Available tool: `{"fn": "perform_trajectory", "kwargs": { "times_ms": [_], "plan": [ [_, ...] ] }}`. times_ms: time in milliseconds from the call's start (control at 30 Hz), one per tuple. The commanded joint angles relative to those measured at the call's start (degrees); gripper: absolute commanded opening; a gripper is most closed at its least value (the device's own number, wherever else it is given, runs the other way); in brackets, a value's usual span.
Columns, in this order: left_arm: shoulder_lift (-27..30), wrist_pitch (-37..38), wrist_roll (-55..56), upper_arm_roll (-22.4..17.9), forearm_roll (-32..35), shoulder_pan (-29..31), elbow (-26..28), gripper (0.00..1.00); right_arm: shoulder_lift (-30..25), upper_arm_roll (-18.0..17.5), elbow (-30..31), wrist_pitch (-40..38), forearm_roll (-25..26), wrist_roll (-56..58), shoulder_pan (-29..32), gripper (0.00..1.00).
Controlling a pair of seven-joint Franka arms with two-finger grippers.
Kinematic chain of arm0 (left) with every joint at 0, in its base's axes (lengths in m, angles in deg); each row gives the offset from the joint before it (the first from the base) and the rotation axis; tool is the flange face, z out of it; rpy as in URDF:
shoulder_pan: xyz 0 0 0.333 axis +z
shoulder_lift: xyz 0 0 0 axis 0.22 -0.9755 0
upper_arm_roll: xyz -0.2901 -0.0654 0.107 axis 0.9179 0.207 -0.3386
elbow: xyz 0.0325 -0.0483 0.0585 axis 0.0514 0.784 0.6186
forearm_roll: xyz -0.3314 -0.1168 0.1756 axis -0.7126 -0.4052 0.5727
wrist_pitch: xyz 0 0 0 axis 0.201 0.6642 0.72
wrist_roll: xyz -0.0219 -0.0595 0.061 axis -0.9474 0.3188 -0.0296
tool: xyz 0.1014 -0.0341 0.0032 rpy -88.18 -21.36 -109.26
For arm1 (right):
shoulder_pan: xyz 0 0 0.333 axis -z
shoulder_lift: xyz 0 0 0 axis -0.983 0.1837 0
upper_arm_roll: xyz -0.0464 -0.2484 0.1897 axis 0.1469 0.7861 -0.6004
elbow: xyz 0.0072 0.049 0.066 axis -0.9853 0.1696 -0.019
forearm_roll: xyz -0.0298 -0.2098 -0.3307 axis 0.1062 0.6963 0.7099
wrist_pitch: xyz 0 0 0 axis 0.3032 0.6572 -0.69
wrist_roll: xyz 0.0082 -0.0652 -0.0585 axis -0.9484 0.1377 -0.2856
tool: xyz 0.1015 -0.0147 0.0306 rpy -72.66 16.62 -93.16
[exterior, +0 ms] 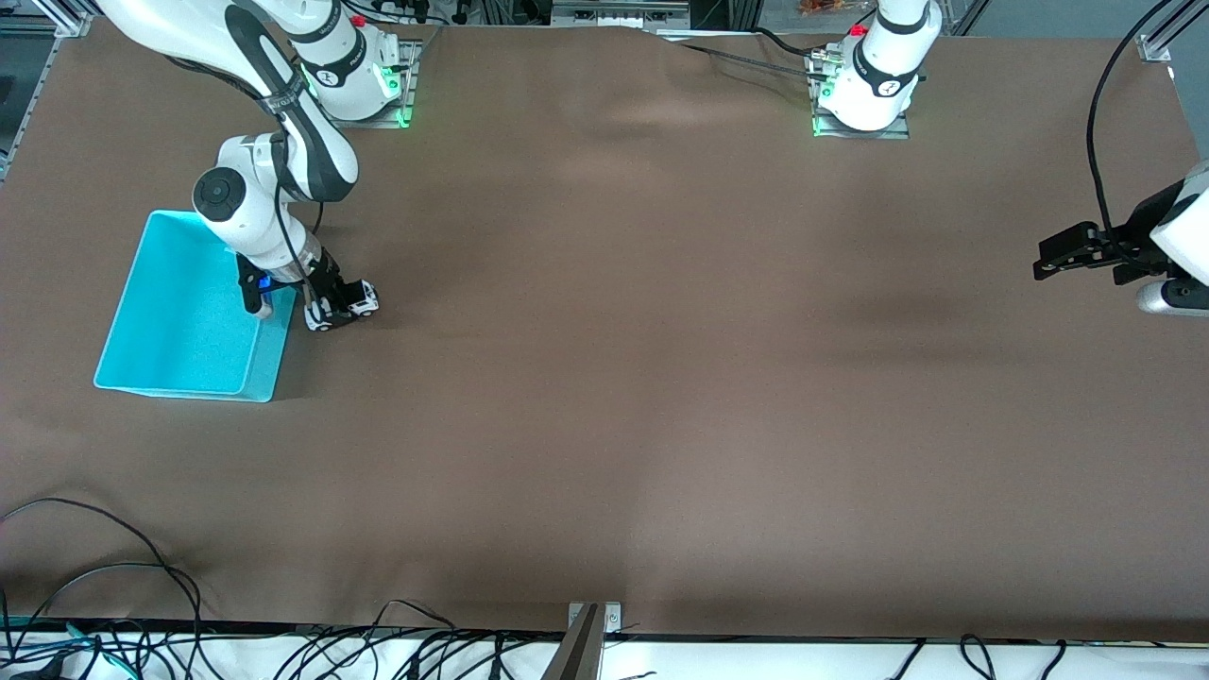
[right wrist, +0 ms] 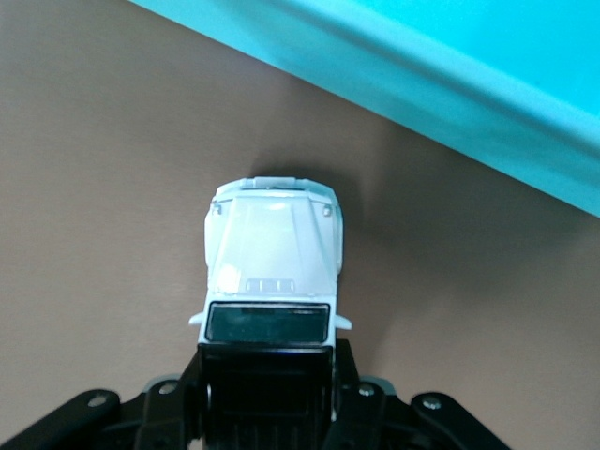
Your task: Wind and store white jeep toy
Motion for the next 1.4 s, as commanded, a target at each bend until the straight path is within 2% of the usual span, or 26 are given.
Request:
{"fn": "perform_trajectory", "kwargs": {
  "times_ms": [0, 100, 167, 300, 501, 667, 968, 1368],
  "plan": [
    [0.66, 0.12, -0.69, -0.09, 1.23, -0.25, 0.2, 1.0, -3.61, -0.13, 0.07, -0.99, 0.86, -1.11, -1.21, 0.0],
    [0.66, 0.2, -0.69, -0.01, 1.23, -0.25, 0.2, 1.0, -5.71, -0.31, -0.28, -2.57, 1.12, -0.32, -1.65, 0.0],
    [0.66, 0.2, -0.69, -0.01, 1.23, -0.34, 0.2, 1.0, -7.12, -1.88, -0.89, -4.41, 2.0, 0.38, -1.74, 0.0],
    [0.66, 0.12, -0.69, -0.01, 1.23, -0.34, 0.11, 1.0, -8.7, -2.95, -4.83, -11.08, 3.84, 4.24, -1.65, 0.0],
    [0.66, 0.12, -0.69, -0.01, 1.23, -0.25, 0.03, 1.0, -9.5, -2.86, -11.96, -24.53, 3.5, 18.82, -1.21, 0.0],
    [0.66, 0.12, -0.69, -0.09, 1.32, -0.25, -0.15, 1.0, -10.2, -1.98, -15.04, -30.95, 2.71, 29.28, 0.02, 0.0],
    [0.66, -0.15, -0.77, -0.09, 1.32, -0.25, -0.24, 1.0, -10.99, 3.55, -16.45, -36.5, 2.44, 44.06, 0.2, 0.0],
    [0.84, -0.32, -0.77, -0.36, 1.32, -0.16, -0.5, 1.0, -10.2, 14.97, -16.36, -36.94, 3.23, 60.58, 0.2, 0.0]
  ]
}}
